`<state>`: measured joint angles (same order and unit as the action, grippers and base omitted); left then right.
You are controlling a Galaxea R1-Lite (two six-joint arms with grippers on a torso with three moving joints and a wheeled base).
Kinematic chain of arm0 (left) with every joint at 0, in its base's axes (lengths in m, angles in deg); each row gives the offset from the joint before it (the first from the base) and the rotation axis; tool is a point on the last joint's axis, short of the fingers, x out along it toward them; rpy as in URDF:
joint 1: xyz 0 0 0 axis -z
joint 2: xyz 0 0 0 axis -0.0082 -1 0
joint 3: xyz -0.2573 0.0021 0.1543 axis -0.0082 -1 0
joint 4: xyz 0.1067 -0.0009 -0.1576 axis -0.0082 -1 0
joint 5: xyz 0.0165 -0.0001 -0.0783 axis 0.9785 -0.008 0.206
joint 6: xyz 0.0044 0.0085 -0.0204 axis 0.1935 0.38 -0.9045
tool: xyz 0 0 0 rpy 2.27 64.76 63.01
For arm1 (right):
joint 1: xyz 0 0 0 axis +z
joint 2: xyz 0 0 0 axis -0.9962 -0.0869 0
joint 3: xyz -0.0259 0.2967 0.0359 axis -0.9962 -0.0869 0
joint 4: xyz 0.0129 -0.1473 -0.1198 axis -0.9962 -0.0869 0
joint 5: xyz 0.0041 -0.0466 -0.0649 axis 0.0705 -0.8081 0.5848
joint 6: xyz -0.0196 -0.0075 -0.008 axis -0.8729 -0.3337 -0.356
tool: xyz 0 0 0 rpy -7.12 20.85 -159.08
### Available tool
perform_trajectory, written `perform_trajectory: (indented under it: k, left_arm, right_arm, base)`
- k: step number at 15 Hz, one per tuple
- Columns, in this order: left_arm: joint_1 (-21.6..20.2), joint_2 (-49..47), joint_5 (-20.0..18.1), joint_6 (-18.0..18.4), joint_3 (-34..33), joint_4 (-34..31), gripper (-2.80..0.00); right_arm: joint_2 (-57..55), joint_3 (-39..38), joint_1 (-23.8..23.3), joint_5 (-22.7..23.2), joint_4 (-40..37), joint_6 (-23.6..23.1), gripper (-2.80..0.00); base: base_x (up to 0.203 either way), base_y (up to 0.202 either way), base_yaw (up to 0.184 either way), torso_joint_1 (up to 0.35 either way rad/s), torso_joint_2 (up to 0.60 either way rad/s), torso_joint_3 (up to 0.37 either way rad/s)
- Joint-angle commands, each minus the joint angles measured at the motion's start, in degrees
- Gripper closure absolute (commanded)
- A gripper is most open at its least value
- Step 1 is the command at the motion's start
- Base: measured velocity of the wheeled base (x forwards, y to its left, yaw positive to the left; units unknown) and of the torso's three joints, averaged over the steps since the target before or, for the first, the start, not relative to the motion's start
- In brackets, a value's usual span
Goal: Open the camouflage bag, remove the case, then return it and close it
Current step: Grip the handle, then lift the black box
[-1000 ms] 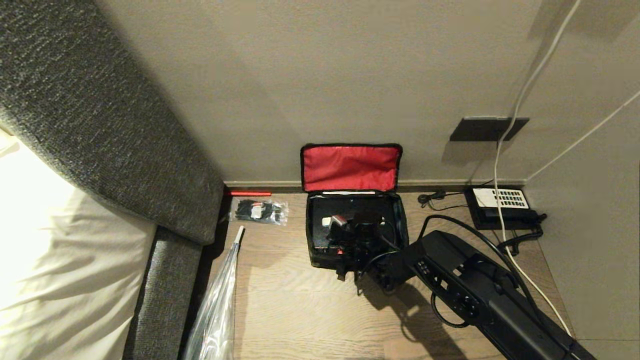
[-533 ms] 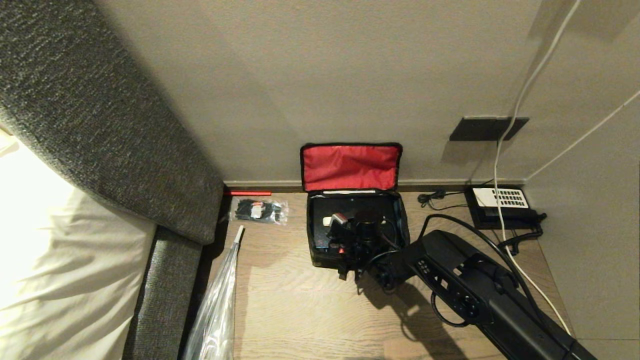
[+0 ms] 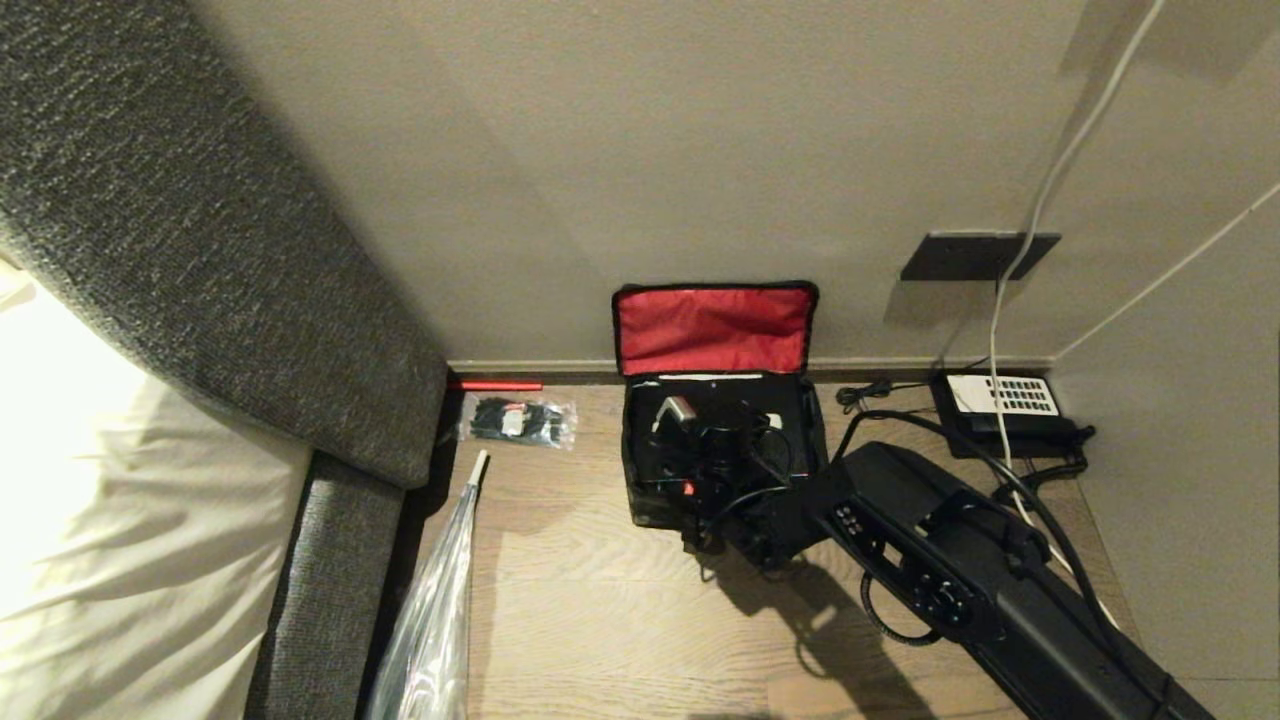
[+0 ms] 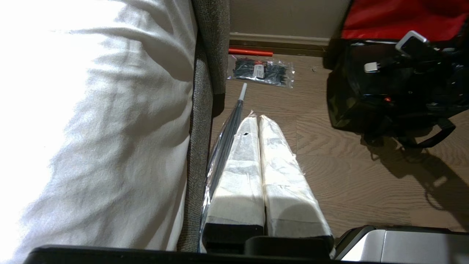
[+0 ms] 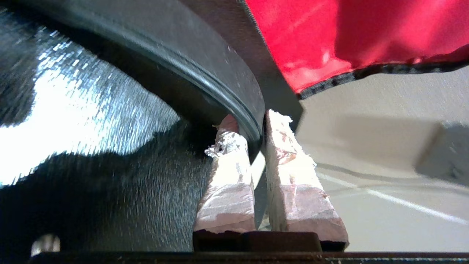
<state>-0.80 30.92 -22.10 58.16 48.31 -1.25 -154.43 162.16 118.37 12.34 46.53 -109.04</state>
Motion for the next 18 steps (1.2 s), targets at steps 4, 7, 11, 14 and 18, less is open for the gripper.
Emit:
perform_trajectory:
  k: [4,7,11,14,18]
  left_arm:
    - [-0.02,0.11,0.02,-0.02,-0.18,0.02,0.00]
    - [-0.02,0.11,0.02,-0.02,-0.14,0.02,0.00]
    - [-0.02,0.11,0.02,-0.02,-0.18,0.02,0.00]
    - [-0.02,0.11,0.02,-0.02,-0.18,0.02,0.00]
    - [-0.02,0.11,0.02,-0.02,-0.18,0.02,0.00]
  right_arm:
    - [18.22,-14.88,2.13,-1.56,-2.15,0.63,0.00]
    - [19.89,-15.66,4.28,-3.52,-2.94,1.34,0.00]
    - [20.68,-16.12,5.11,-3.56,-3.32,1.47,0.00]
    - [20.31,-16.18,5.32,-3.56,-4.03,2.87,0.00]
    - [18.69,-16.42,5.32,-3.56,-4.32,4.76,0.00]
  base:
    - [0.000,0.000,0.000,0.000,0.00,0.000]
    - [0.000,0.000,0.000,0.000,0.00,0.000]
    - [0.000,0.000,0.000,0.000,0.00,0.000]
    - [0.000,0.000,0.000,0.002,-0.01,0.008]
    - [0.000,0.000,0.000,0.000,0.00,0.000]
